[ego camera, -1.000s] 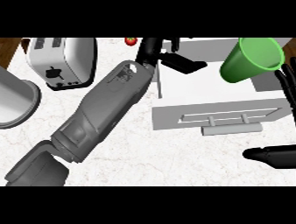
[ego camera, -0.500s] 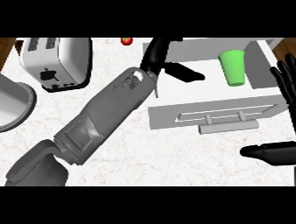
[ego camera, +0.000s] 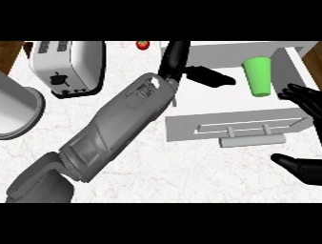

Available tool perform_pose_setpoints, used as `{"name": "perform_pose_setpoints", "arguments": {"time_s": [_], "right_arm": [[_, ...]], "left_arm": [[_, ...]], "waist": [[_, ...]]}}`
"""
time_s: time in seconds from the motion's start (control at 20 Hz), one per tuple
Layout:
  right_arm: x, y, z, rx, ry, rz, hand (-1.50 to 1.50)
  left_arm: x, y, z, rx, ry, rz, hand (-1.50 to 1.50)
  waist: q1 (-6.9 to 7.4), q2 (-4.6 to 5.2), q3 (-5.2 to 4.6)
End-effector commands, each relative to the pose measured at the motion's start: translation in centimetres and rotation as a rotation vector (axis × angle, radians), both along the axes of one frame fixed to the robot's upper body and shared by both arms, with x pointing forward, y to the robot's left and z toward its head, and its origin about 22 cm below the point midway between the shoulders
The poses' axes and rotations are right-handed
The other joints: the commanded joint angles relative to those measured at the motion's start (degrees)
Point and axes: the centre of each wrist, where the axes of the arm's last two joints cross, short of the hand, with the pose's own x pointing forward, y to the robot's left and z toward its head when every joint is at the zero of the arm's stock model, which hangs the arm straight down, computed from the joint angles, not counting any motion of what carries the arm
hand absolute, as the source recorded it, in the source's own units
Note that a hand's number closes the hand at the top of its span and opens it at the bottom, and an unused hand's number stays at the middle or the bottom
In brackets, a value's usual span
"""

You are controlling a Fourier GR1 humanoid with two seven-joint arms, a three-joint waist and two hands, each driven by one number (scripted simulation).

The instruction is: Pick up the cup, place it into the drawer and close the drawer

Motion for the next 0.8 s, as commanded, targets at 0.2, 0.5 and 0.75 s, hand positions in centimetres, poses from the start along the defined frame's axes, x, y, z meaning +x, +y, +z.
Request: {"name": "perform_pose_setpoints", "arguments": {"time_s": [0.2, 0.5, 0.75], "right_arm": [[-2.5, -1.9, 2.5, -0.259, -0.014, 0.054, 1.50], [-3.1, 1.1, 1.5, -0.416, 0.003, 0.022, 1.50], [-2.6, 0.9, 0.4, -0.509, 0.031, -0.065, 1.50]], "left_arm": [[0.2, -0.2, 2.2, -0.109, -0.018, -0.007, -1.50], [1.5, 3.5, 4.2, -0.165, 0.013, 0.026, -1.50], [0.4, 6.9, 4.7, -0.202, 0.039, 0.046, -1.50]], "waist": [[2.82, -0.94, -0.07], [4.04, -0.93, -0.08], [5.61, -1.34, -0.06]]}}
